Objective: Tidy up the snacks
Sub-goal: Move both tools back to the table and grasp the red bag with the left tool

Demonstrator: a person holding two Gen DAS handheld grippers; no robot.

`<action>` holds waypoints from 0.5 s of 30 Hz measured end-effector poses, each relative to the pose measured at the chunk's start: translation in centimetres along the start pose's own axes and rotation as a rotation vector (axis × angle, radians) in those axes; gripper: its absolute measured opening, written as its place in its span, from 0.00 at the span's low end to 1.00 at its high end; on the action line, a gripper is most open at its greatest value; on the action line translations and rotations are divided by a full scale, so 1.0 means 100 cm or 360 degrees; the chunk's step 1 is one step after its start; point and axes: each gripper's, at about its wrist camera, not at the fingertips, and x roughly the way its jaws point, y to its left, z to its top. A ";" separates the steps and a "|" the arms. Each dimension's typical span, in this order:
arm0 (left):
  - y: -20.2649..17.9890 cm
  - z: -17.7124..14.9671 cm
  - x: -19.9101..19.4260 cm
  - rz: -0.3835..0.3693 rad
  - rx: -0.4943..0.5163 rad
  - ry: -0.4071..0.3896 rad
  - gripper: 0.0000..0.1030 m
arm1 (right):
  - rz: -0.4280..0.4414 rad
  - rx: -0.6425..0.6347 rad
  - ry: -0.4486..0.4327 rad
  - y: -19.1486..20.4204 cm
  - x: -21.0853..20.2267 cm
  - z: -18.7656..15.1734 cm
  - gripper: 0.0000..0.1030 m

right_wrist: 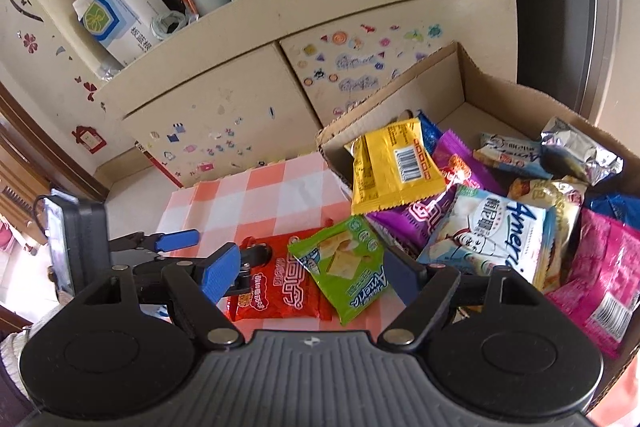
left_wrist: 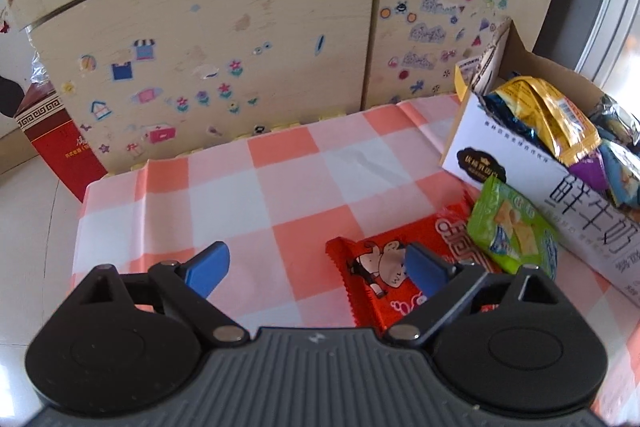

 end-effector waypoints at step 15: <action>0.032 -0.026 -0.028 0.0003 0.0164 -0.0100 0.89 | -0.0025 -0.0002 0.0060 0.010 0.024 -0.008 0.81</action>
